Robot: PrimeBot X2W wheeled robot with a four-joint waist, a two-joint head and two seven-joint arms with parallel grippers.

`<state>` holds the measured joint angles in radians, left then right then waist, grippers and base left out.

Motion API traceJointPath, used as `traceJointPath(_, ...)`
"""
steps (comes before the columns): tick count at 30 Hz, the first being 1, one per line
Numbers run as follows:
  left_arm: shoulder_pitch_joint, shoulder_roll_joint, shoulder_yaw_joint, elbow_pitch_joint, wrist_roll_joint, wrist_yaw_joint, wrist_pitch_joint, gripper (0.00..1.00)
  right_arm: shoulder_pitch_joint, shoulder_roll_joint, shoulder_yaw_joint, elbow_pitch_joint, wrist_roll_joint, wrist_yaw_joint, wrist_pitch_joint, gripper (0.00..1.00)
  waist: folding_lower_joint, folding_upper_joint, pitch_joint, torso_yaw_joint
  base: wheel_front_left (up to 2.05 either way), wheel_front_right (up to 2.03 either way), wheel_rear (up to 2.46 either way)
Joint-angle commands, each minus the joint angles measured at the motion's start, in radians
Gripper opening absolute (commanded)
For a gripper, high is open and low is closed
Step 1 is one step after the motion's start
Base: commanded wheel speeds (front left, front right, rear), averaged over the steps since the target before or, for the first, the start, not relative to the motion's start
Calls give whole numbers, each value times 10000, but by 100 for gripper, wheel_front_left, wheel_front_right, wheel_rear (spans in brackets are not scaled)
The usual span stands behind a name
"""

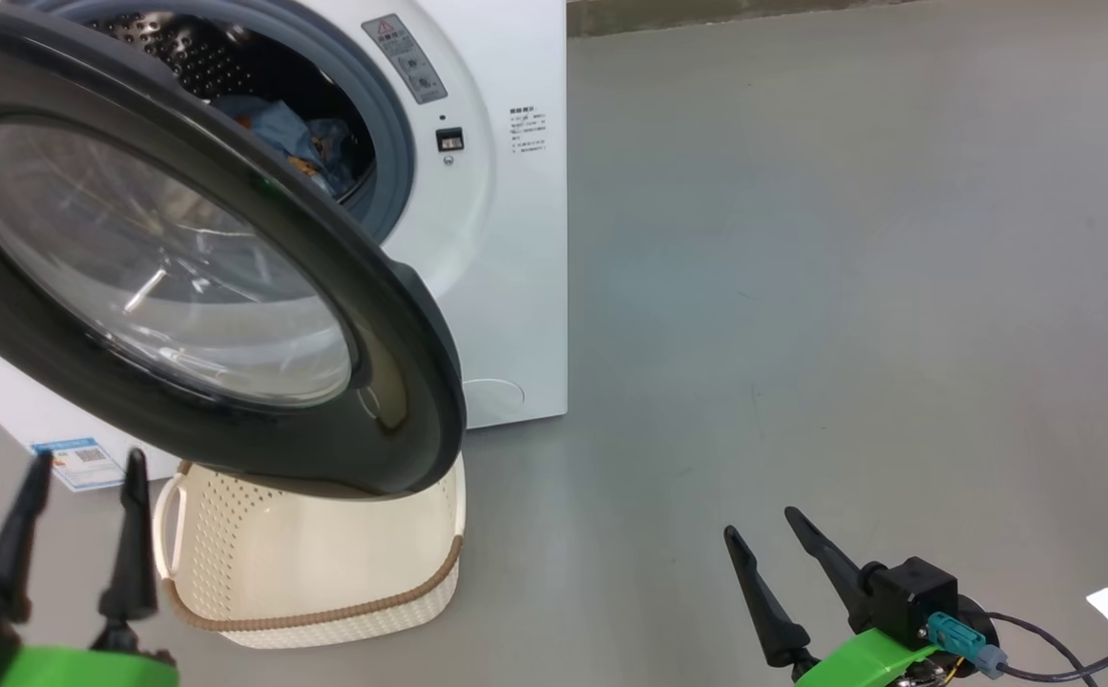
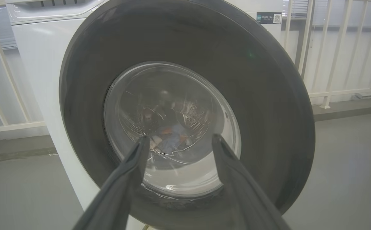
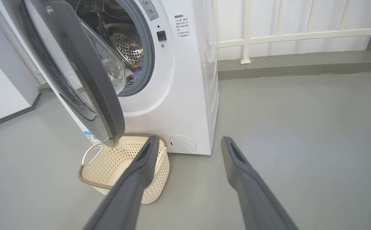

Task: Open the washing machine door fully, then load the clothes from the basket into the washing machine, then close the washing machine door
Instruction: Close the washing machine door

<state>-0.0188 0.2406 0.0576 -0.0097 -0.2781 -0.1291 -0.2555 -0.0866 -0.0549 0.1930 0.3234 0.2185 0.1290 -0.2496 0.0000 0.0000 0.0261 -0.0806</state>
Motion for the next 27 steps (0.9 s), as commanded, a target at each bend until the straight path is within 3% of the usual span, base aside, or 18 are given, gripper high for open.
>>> traceJointPath(1, -103, 123, 401, -127, 207, -15, -61, 100, -93, 47, 219, -273, -110, 17, -122, 100, 0, 0, 23, -11, 0, 0, 0)
traceJointPath(17, 808, -1301, 1213, 1121, 1305, 110, -62, 100, -136, 47, 226, -447, -144, 17, -122, 100, 0, 0, 145, -118, 0, 0, 0)
traceJointPath(27, 929, -1606, 1780, 1314, 1542, 167, -62, 100, -298, 47, 284, -470, -138, 17, -122, 100, 0, 0, 161, -166, 0, 0, 0)
